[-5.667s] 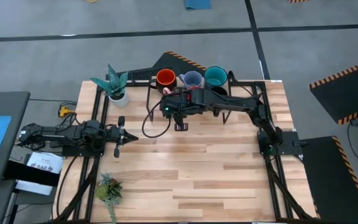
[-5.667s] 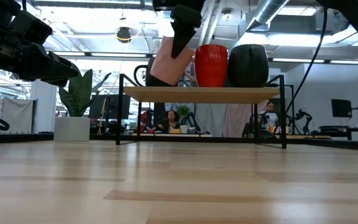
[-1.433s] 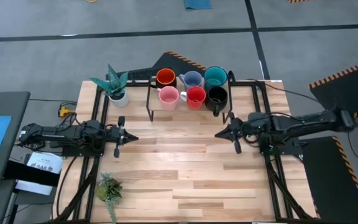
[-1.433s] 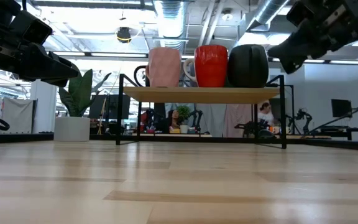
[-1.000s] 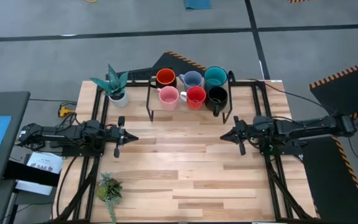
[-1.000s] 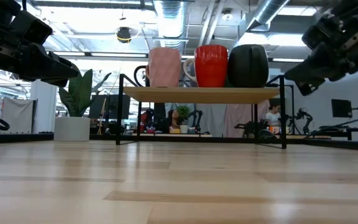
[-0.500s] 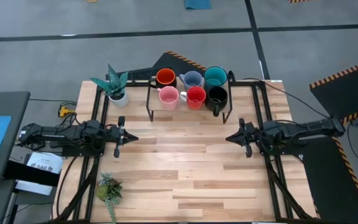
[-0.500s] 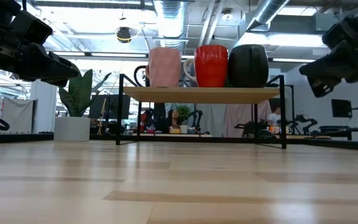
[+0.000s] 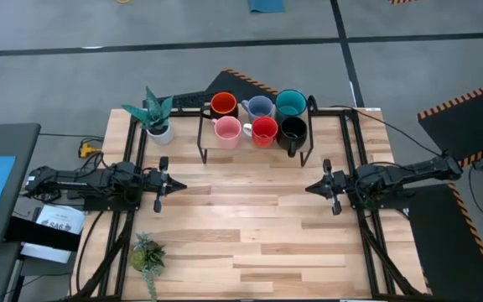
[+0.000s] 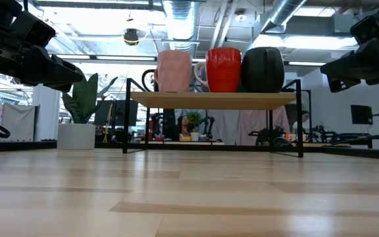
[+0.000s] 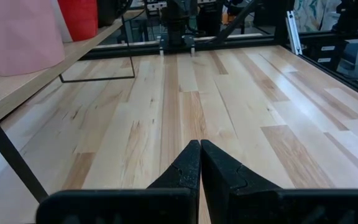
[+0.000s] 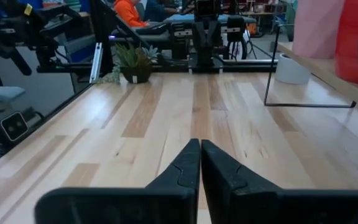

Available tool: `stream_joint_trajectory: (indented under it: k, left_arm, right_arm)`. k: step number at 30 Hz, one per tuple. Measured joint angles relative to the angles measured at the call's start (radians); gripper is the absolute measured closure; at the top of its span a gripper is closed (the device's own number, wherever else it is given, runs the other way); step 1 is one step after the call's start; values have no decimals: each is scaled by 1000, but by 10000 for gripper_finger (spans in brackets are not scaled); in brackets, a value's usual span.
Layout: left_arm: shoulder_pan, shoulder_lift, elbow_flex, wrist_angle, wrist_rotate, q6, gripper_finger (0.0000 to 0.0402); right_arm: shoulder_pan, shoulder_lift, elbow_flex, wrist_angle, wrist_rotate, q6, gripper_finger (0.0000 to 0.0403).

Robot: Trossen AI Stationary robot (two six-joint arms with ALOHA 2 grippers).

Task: Place coffee mugs
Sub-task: Return to Home Position

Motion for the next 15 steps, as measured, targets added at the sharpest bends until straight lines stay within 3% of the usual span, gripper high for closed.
stream_joint_trajectory:
  k: [15]
  left_arm:
    - [0, 0, 0, 0, 0, 0, 401]
  right_arm:
    - [0, 0, -1, -1, 0, 2, 358]
